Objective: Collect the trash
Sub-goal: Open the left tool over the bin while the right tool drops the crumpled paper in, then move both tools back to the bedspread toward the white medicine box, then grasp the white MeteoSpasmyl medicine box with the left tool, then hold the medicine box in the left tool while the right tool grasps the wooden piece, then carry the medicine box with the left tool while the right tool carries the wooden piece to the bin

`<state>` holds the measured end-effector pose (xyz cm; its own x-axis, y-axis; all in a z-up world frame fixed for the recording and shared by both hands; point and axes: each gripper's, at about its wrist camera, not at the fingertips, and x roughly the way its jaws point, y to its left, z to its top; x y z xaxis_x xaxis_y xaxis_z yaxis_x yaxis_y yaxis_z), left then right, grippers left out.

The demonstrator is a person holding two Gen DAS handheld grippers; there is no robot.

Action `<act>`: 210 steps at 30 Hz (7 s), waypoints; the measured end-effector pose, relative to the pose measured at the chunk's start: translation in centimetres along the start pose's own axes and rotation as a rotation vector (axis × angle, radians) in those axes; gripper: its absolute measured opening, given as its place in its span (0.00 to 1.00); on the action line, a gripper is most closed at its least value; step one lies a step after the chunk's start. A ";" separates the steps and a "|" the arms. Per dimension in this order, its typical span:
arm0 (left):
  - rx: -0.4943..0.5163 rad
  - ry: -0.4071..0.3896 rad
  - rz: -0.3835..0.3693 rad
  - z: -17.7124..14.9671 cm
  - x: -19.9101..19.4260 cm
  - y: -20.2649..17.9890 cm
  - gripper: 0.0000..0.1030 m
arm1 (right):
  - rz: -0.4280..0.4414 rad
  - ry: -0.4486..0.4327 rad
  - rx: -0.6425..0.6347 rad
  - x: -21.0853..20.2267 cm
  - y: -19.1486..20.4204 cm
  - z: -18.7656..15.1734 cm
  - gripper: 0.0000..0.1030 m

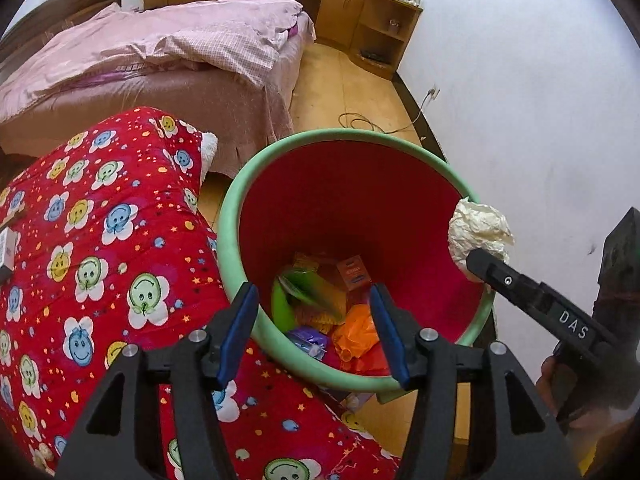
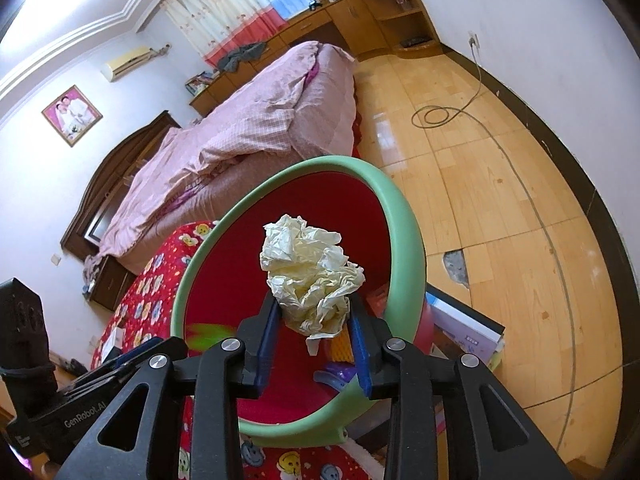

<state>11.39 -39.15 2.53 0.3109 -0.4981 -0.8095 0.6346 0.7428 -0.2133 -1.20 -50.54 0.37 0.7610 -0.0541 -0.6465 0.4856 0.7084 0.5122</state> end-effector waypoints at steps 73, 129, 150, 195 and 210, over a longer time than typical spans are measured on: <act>-0.567 -0.117 0.474 -3.8 -9.3 34.8 0.56 | 0.031 0.043 -0.160 1.9 9.0 -2.1 0.50; -0.734 -0.297 0.517 -9.4 -12.8 42.6 0.50 | 0.102 0.206 -0.538 16.5 33.5 -7.6 0.72; -0.723 -0.310 0.545 -9.3 -12.2 42.8 0.49 | 0.019 0.240 -0.672 26.2 40.7 -11.9 0.78; -0.656 -0.373 0.540 -8.5 -13.7 40.4 0.49 | 0.013 0.085 -0.496 6.6 26.3 -6.2 0.76; -0.416 -0.384 0.443 -5.2 -16.3 31.1 0.49 | -0.120 -0.017 -0.221 -0.1 12.4 -2.6 0.76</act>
<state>22.37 -5.65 6.23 0.7521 -0.1761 -0.6351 0.0929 0.9824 -0.1623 3.59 -39.90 5.30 0.7115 -0.1575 -0.6848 0.4683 0.8328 0.2951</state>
